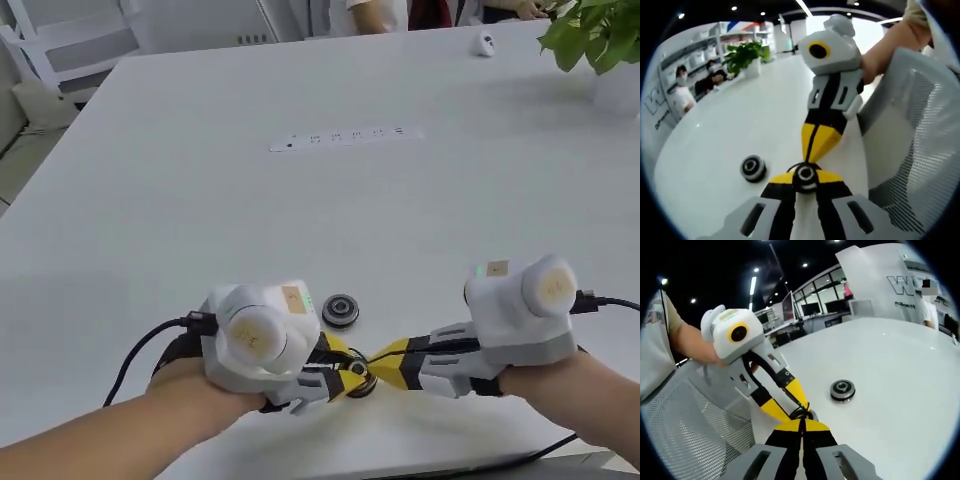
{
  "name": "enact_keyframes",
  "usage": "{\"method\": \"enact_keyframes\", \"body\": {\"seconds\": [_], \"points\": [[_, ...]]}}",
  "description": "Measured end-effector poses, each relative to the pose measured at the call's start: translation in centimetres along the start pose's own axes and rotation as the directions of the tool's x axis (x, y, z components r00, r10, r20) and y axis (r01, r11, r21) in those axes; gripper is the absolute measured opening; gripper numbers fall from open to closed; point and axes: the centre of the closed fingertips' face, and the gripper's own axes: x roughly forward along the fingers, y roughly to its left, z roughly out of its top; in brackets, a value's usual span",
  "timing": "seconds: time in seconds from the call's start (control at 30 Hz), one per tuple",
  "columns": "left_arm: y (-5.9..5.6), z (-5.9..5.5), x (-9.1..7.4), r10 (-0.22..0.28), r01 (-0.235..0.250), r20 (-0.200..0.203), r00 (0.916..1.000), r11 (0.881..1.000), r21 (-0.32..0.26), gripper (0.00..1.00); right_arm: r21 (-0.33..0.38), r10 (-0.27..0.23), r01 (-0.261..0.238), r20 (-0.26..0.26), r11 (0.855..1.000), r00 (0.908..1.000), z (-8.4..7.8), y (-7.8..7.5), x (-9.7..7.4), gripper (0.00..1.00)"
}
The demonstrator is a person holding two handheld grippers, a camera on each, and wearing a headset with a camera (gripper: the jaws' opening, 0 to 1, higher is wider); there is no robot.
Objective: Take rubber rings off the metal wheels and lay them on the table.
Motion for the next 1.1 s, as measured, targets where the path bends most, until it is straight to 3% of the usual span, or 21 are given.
{"method": "enact_keyframes", "body": {"seconds": [0.17, 0.77, 1.1], "points": [[-0.2, 0.1, -0.3, -0.008, 0.008, 0.001, 1.0000, 1.000, 0.002, 0.18, 0.001, 0.005, -0.005, 0.003, 1.000, 1.0000, 0.1, 0.0, 0.0, 0.00], [-0.2, 1.9, -3.2, -0.012, 0.012, 0.075, 0.9971, 1.000, -0.006, 0.29, -0.001, 0.017, -0.017, 0.021, 1.000, 0.9996, 1.3, 0.1, -0.3, 0.00], [0.5, 1.7, -5.3, 0.014, -0.013, 0.082, 0.9965, 1.000, -0.018, 0.37, -0.014, 0.030, -0.030, 0.019, 0.999, 0.9994, 2.1, 0.5, -0.4, 0.00]]}}
